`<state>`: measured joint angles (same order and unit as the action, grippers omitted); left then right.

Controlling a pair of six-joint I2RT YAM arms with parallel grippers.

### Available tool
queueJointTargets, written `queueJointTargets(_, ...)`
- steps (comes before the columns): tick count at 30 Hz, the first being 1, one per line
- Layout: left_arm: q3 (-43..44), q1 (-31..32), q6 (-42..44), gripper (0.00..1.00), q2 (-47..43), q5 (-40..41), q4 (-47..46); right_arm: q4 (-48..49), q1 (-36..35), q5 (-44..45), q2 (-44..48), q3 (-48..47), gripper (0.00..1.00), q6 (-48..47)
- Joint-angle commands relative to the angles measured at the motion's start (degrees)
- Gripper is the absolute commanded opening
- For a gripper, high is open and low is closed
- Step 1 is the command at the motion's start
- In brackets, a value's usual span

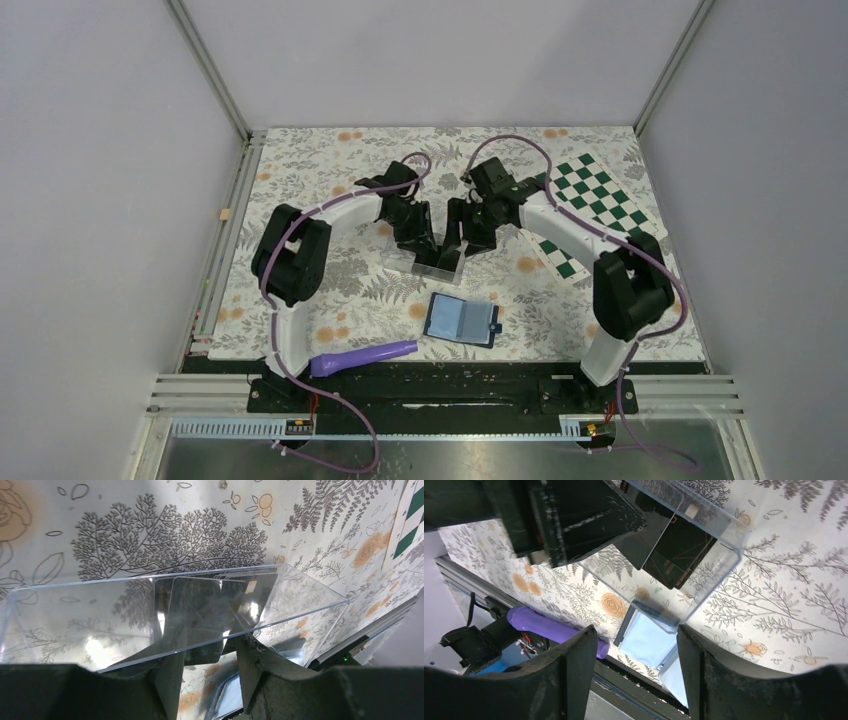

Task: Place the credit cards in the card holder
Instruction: Pick up the credit card from the storage box.

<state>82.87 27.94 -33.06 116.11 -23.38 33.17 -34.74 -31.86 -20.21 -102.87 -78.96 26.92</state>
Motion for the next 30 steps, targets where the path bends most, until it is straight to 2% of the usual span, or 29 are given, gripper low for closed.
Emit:
queueJointTargets(1,-0.3,2.4,0.5,0.42,-0.4,4.9,0.3,2.0,2.0,3.8,6.7,3.9,0.68,1.5)
queueJointTargets(7,-1.3,3.5,3.5,0.43,-4.7,17.1,1.5,1.1,2.8,3.9,3.2,4.7,0.70,0.5)
queueJointTargets(11,-2.7,3.5,5.5,0.42,-6.3,19.2,0.2,0.6,2.8,4.0,-1.0,3.6,0.70,0.2)
queueJointTargets(18,-4.3,3.5,5.5,0.39,-4.5,16.5,-2.0,0.7,2.8,2.3,-5.6,2.0,0.62,-0.1)
queueJointTargets(26,-3.4,4.3,3.7,0.37,-1.2,7.8,-4.2,2.6,2.8,-1.2,-6.1,2.6,0.39,0.2)
queueJointTargets(30,-3.3,5.2,2.6,0.36,-0.2,3.1,-5.6,3.9,2.8,-3.3,-6.4,2.5,0.34,1.1)
